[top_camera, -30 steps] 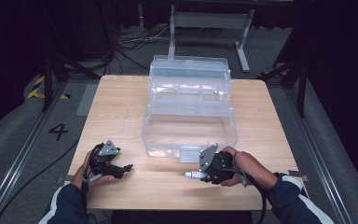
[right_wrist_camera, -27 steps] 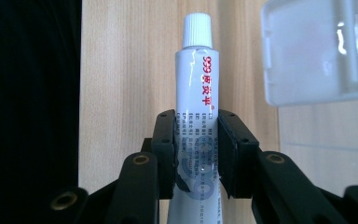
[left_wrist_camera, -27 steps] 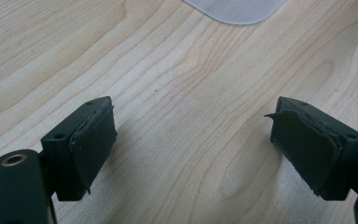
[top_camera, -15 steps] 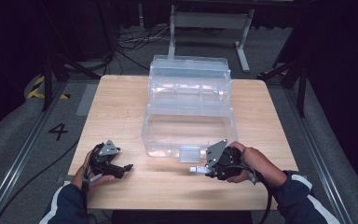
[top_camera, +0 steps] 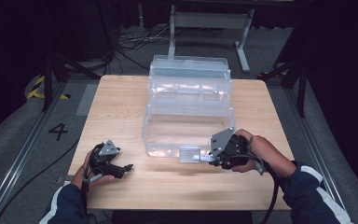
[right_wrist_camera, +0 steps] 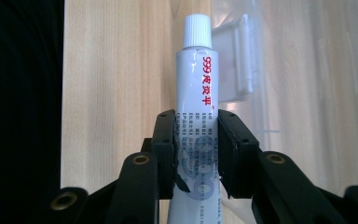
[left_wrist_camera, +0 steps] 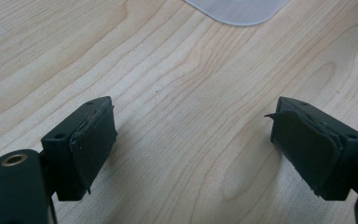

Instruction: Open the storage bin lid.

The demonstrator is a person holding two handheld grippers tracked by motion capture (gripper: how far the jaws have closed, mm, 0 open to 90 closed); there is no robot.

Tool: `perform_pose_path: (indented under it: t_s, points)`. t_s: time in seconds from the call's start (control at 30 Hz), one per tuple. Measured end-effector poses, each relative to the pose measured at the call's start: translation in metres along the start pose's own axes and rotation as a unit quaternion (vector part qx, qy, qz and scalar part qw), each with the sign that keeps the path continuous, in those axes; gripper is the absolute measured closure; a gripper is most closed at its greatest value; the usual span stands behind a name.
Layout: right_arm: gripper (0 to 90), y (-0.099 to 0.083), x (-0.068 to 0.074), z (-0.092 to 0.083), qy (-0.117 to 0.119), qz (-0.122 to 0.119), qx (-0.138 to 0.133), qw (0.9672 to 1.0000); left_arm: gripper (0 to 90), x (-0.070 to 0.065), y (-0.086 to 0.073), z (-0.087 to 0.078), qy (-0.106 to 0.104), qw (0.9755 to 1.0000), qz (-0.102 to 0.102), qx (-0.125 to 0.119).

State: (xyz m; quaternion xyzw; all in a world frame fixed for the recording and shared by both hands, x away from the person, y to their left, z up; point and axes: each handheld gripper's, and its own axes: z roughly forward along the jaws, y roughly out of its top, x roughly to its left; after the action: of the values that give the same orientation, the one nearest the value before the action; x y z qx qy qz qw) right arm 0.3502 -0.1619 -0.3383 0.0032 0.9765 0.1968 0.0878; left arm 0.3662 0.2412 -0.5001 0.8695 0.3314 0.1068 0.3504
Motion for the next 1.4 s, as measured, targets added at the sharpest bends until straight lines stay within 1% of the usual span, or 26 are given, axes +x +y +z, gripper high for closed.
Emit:
perform_pose_path:
  t_s: [0.1,0.27,0.37,0.47,0.67,0.7,0.8,0.87,0.9,0.97,1.03,1.07,1.17,1.2,1.3,1.4]
  points:
    - [70.5,0.002,-0.005,-0.006,-0.008,0.002,0.003,1.0,14.3,0.0,0.0,0.0,0.0,1.0,-0.001,0.0]
    - [70.4,0.003,-0.011,-0.009,-0.008,0.003,0.001,1.0,14.3,0.0,0.0,0.0,0.0,1.0,0.0,0.0]
    - [70.5,0.004,-0.018,-0.012,-0.014,0.009,0.005,0.9998,14.3,0.0,0.0,0.0,0.0,1.0,0.0,0.0]
    - [70.5,0.005,-0.023,-0.015,-0.014,0.009,0.005,0.9998,14.3,0.0,0.0,0.0,0.001,1.0,-0.001,0.0]
    - [70.5,0.01,-0.037,-0.021,-0.023,0.008,0.009,0.9997,14.3,0.0,0.0,0.0,0.0,1.0,-0.001,0.0]
    - [70.4,0.011,-0.039,-0.022,-0.027,0.01,0.01,0.9995,14.3,0.0,0.0,0.0,-0.001,1.0,0.0,0.0]
    - [70.5,0.013,-0.045,-0.024,-0.03,0.012,0.01,0.9994,14.3,0.001,0.0,0.0,0.0,1.0,0.002,0.0]
    - [70.4,0.013,-0.05,-0.024,-0.032,0.014,0.011,0.9994,14.3,0.001,0.0,0.0,0.0,1.0,0.002,0.0]
    - [70.4,0.014,-0.052,-0.024,-0.034,0.012,0.016,0.9992,14.2,0.001,0.0,0.0,0.0,1.0,0.002,0.0]
    - [70.4,0.014,-0.057,-0.023,-0.034,0.016,0.018,0.9991,14.2,0.001,0.0,0.0,0.0,1.0,0.002,0.0]
    - [70.5,0.014,-0.06,-0.022,-0.038,0.009,0.02,0.999,14.3,0.001,0.0,0.0,0.0,1.0,0.001,0.0]
    - [70.5,0.014,-0.06,-0.022,-0.038,0.009,0.02,0.999,14.2,0.001,0.0,0.0,0.0,1.0,0.001,0.0]
    - [70.5,0.015,-0.067,-0.02,-0.039,0.011,0.023,0.9989,14.3,0.001,0.0,0.0,0.0,1.0,0.002,0.0]
    - [70.4,0.015,-0.069,-0.02,-0.036,0.013,0.024,0.999,14.3,0.0,0.0,0.0,0.0,1.0,0.001,0.0]
    - [70.5,0.015,-0.074,-0.018,-0.039,0.018,0.024,0.9988,14.3,0.0,0.0,0.0,0.0,1.0,0.0,-0.001]
    - [70.5,0.015,-0.078,-0.016,-0.036,0.016,0.028,0.9988,14.5,0.0,0.0,0.0,0.001,1.0,0.0,-0.001]
